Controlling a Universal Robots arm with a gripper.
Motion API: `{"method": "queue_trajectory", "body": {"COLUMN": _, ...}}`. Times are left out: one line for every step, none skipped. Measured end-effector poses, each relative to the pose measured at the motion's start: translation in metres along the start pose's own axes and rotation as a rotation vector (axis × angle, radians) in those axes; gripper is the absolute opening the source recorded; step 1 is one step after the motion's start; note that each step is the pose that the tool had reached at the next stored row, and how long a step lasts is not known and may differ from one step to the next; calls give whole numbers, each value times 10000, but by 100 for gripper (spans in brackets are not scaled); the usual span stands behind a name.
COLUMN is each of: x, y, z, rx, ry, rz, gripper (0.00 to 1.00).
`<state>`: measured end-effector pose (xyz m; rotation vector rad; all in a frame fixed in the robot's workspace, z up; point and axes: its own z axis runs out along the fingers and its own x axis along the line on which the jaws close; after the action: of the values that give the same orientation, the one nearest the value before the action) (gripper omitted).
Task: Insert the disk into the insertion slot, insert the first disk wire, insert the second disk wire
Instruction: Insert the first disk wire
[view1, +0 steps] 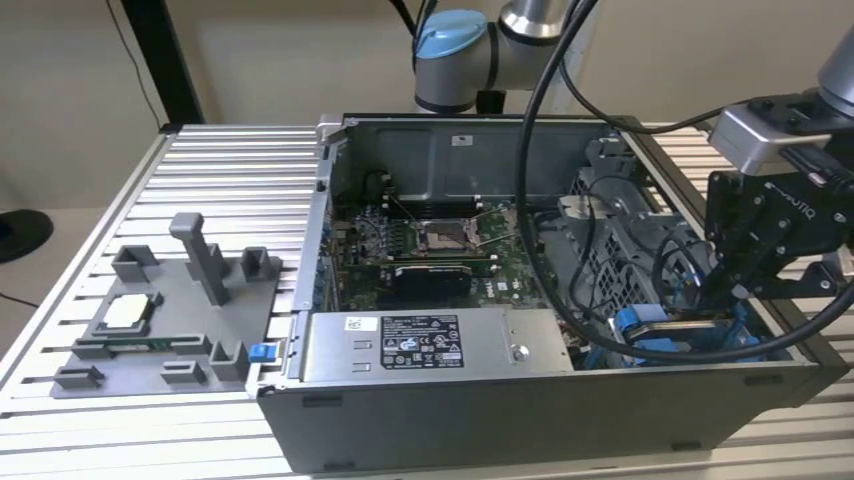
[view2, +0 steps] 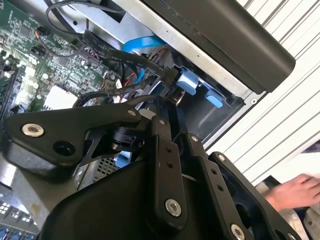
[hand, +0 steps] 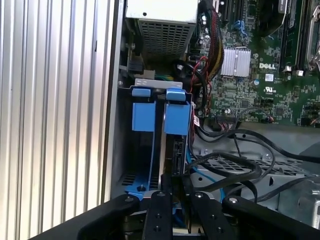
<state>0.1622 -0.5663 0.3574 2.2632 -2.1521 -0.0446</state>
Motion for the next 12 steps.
{"method": "queue_trajectory", "body": {"x": -1, "y": -2, "z": 3, "rx": -1, "ry": 0, "rz": -1, "gripper": 0}}
{"method": "queue_trajectory", "body": {"x": -1, "y": -6, "z": 5, "rx": 0, "ry": 1, "rz": -2, "gripper": 0}}
{"method": "queue_trajectory", "body": {"x": -1, "y": -8, "z": 9, "rx": 0, "ry": 1, "rz": -1, "gripper": 0}}
{"method": "queue_trajectory", "body": {"x": -1, "y": -9, "z": 14, "rx": 0, "ry": 0, "rz": 0, "gripper": 0}}
{"method": "queue_trajectory", "body": {"x": -2, "y": -10, "z": 19, "rx": 0, "ry": 0, "rz": 0, "gripper": 0}}
{"method": "queue_trajectory", "body": {"x": -3, "y": -10, "z": 22, "rx": 0, "ry": 1, "rz": 1, "gripper": 0}}
{"method": "queue_trajectory", "body": {"x": -4, "y": -10, "z": 26, "rx": 1, "ry": 0, "rz": 0, "gripper": 0}}
{"method": "queue_trajectory", "body": {"x": -5, "y": -11, "z": 28, "rx": 2, "ry": 1, "rz": 0, "gripper": 0}}
{"method": "queue_trajectory", "body": {"x": -6, "y": -11, "z": 32, "rx": 4, "ry": -2, "rz": -3, "gripper": 0}}
{"method": "queue_trajectory", "body": {"x": -7, "y": -12, "z": 35, "rx": 6, "ry": -3, "rz": -6, "gripper": 0}}
{"method": "queue_trajectory", "body": {"x": -8, "y": -12, "z": 38, "rx": 10, "ry": -5, "rz": -9, "gripper": 0}}
{"method": "queue_trajectory", "body": {"x": -10, "y": -12, "z": 39, "rx": 13, "ry": -3, "rz": -12, "gripper": 0}}
